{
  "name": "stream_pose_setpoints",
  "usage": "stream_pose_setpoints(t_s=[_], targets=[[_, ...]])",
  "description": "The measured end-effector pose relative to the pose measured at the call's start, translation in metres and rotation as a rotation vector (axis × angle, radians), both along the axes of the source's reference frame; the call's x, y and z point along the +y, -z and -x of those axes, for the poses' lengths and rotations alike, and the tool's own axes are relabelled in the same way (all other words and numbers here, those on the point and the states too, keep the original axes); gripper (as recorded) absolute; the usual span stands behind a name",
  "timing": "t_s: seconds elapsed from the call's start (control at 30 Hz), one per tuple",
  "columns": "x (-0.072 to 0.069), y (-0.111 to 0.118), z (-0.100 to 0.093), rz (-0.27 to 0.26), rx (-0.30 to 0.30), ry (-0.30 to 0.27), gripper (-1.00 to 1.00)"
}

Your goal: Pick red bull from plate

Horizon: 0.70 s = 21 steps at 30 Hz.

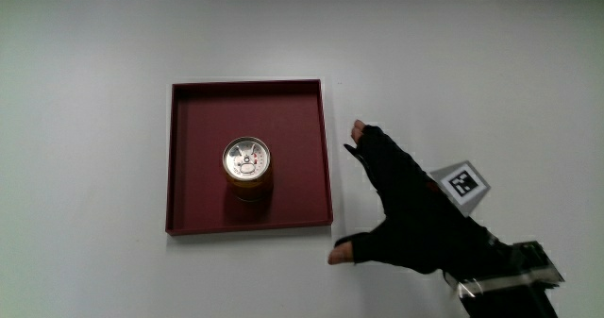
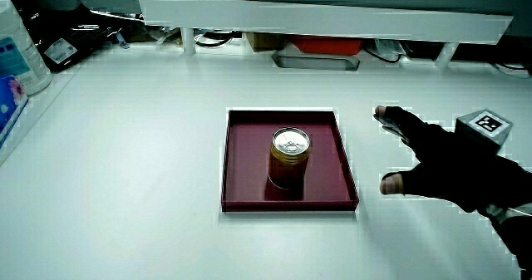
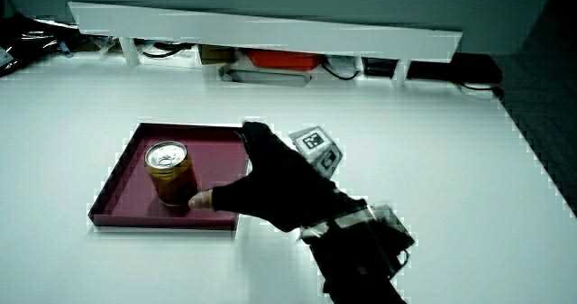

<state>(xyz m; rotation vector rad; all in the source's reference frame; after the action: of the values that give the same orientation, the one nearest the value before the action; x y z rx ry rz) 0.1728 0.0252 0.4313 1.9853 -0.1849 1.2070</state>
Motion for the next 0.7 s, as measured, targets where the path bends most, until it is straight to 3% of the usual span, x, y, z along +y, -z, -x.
stream_pose_setpoints(t_s=[0.1,0.13,0.17,0.2,0.27,0.37,0.53,0.7], targets=[[-0.008,-0.003,0.015,0.04,0.004,0.0,0.0],[-0.01,-0.004,0.021,0.051,-0.025,-0.008,0.0],[-0.013,-0.008,0.026,0.041,-0.036,0.002,0.0],[-0.015,-0.007,0.034,0.045,-0.098,-0.007,0.0],[-0.019,-0.016,0.043,0.027,-0.13,0.002,0.0],[-0.023,-0.029,0.056,0.031,-0.127,0.014,0.0],[-0.029,-0.045,0.08,0.018,-0.2,0.035,0.0],[-0.033,-0.064,0.097,-0.002,-0.202,0.048,0.0]])
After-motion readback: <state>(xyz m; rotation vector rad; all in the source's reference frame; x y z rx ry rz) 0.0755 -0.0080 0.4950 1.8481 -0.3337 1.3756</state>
